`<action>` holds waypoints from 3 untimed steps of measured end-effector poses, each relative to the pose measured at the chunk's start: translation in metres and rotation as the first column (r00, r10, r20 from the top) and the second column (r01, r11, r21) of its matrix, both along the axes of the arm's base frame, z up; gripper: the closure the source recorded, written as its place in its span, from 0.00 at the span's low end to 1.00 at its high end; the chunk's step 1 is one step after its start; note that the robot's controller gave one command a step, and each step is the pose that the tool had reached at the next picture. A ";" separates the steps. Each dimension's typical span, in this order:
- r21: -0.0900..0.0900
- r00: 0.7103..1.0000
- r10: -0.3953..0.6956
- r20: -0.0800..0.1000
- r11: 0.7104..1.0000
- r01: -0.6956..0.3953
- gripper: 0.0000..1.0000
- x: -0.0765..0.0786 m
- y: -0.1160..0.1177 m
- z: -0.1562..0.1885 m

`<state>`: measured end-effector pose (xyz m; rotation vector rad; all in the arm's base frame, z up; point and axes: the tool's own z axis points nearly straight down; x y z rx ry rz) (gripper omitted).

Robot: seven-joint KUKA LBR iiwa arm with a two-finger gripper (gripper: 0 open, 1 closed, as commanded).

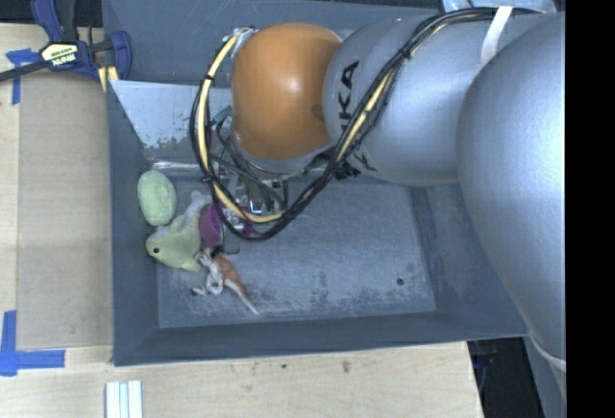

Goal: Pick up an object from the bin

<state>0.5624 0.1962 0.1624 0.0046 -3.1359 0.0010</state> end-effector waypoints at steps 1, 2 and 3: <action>0.002 1.000 -0.003 0.008 1.000 0.003 0.00 0.002 -0.001 0.005; 0.004 1.000 0.023 0.014 1.000 -0.023 0.00 0.035 -0.015 -0.063; 0.004 0.997 0.071 0.005 0.997 -0.071 0.00 0.039 -0.016 -0.085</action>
Offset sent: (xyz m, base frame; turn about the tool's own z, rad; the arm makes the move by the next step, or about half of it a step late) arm 0.0428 -0.0220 -0.0924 -0.0313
